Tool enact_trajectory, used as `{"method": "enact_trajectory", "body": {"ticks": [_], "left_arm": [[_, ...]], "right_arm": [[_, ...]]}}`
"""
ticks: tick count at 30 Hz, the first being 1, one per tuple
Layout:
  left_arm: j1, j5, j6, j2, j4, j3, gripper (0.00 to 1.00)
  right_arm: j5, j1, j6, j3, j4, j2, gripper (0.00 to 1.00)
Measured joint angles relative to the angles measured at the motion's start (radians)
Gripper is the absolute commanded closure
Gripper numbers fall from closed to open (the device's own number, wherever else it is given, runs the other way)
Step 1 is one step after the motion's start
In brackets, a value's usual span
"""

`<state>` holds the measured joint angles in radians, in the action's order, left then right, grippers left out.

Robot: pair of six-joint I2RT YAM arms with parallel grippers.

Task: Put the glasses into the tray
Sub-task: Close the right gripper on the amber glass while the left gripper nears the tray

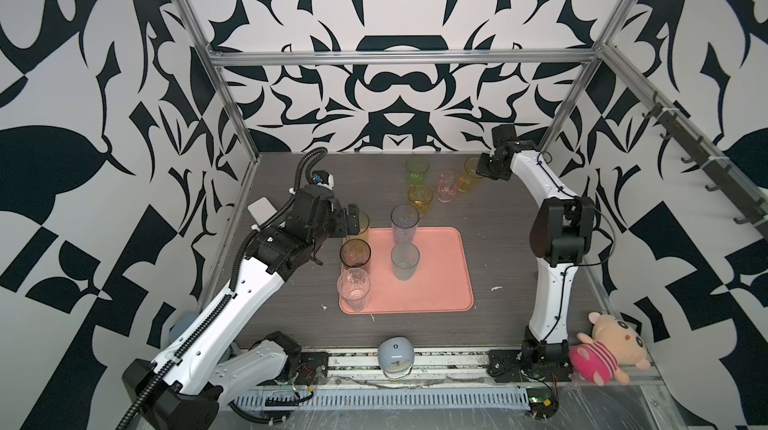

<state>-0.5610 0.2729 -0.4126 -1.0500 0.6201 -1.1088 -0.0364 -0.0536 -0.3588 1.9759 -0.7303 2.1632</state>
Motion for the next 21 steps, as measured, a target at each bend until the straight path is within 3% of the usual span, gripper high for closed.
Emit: {"method": "enact_trajectory", "body": {"ticks": [13, 21], "left_arm": [[0.000, -0.005, 0.000, 0.014, -0.004, 0.000, 0.01], [0.000, -0.012, 0.000, 0.031, -0.016, 0.002, 0.01]], "right_arm": [[-0.058, 0.000, 0.052, 0.038, -0.103, -0.010, 1.00], [-0.064, -0.002, 0.074, 0.056, -0.240, -0.101, 1.00]]}}
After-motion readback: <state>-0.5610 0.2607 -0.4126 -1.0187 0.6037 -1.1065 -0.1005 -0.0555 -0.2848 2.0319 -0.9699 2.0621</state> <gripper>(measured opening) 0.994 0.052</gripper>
